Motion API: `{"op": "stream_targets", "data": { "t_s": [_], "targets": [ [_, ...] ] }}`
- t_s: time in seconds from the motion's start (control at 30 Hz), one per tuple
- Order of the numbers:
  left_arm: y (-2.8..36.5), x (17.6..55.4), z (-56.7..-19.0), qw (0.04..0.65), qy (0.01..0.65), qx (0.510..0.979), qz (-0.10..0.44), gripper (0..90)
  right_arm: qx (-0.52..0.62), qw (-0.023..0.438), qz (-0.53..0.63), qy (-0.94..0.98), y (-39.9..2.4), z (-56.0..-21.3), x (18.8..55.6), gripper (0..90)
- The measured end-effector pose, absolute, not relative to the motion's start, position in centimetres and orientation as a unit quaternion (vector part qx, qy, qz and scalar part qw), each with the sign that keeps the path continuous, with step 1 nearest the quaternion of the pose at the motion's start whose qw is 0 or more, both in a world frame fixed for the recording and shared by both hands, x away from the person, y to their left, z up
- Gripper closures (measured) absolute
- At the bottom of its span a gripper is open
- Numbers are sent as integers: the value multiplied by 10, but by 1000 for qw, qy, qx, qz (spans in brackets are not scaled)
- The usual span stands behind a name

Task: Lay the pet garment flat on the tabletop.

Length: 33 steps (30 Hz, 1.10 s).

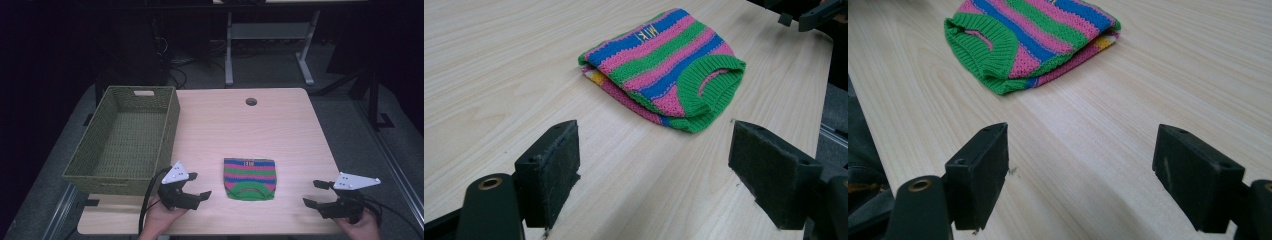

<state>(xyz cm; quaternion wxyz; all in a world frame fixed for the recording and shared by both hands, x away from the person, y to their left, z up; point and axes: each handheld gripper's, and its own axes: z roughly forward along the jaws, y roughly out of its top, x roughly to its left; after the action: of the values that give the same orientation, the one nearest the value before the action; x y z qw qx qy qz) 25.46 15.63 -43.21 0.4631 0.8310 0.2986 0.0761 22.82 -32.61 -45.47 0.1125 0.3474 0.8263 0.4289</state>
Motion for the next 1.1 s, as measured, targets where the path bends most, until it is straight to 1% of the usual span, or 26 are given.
{"op": "stream_targets", "data": {
  "t_s": [0.4,0.87,1.1],
  "targets": [
    [159,255,-432,464,297,831,76,205,340,97,432,829,-317,-452,234,203],
    [152,254,-432,460,288,836,81,204,323,87,440,833,-304,-449,237,194],
    [146,256,-431,462,276,840,74,204,317,80,445,834,-301,-444,242,193]
  ]
}}
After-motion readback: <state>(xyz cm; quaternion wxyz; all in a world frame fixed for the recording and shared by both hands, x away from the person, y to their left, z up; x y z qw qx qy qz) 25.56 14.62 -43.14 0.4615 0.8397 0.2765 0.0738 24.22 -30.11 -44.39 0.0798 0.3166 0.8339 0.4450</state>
